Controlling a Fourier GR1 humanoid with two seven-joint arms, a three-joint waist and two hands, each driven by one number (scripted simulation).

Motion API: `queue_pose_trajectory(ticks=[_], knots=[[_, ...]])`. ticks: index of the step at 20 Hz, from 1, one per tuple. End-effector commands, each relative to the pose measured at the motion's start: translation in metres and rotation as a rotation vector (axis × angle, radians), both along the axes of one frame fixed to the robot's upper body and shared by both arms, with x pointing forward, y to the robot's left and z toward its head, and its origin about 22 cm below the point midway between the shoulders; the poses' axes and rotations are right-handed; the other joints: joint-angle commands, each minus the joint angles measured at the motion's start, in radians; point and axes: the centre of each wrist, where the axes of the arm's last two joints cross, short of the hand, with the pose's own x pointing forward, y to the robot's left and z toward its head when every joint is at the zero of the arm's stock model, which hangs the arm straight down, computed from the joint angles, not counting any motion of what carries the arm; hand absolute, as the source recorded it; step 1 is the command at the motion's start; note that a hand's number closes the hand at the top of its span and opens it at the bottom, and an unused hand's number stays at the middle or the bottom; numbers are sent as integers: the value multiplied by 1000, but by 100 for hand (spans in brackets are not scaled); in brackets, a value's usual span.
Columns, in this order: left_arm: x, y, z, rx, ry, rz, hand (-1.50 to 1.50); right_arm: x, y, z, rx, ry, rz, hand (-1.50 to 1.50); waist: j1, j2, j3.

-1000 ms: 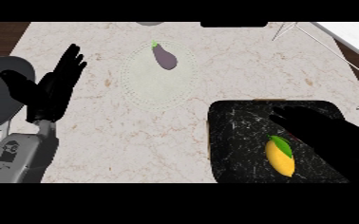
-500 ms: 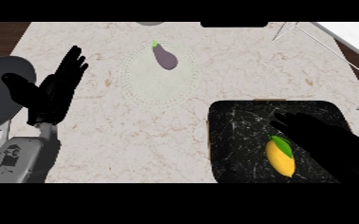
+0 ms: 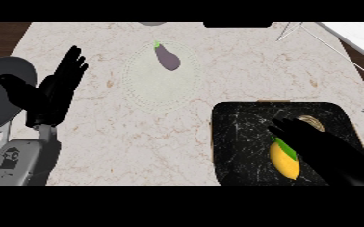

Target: Pick the lemon from the tray and place it in the tiered shelf

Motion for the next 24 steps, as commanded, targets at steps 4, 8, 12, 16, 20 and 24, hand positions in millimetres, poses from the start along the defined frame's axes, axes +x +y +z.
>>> queue_pose_trajectory(ticks=[4,8,12,16,20,24], knots=[[4,15,-4,-1,-9,12,0,8,-17,-6,14,-2,12,-150,-1,0,0],[-13,6,2,26,3,19,0,16,3,-36,7,27,-13,-150,4,0,0],[-9,-2,7,16,0,-8,0,21,16,-49,4,61,-19,-150,3,0,0],[1,7,3,8,8,0,0,34,7,-57,-7,80,-10,150,2,1,0],[-1,9,8,14,8,4,0,38,1,-67,-29,85,31,150,3,0,0],[1,0,-2,0,1,-3,0,25,7,-72,-21,-32,108,150,1,0,0]])
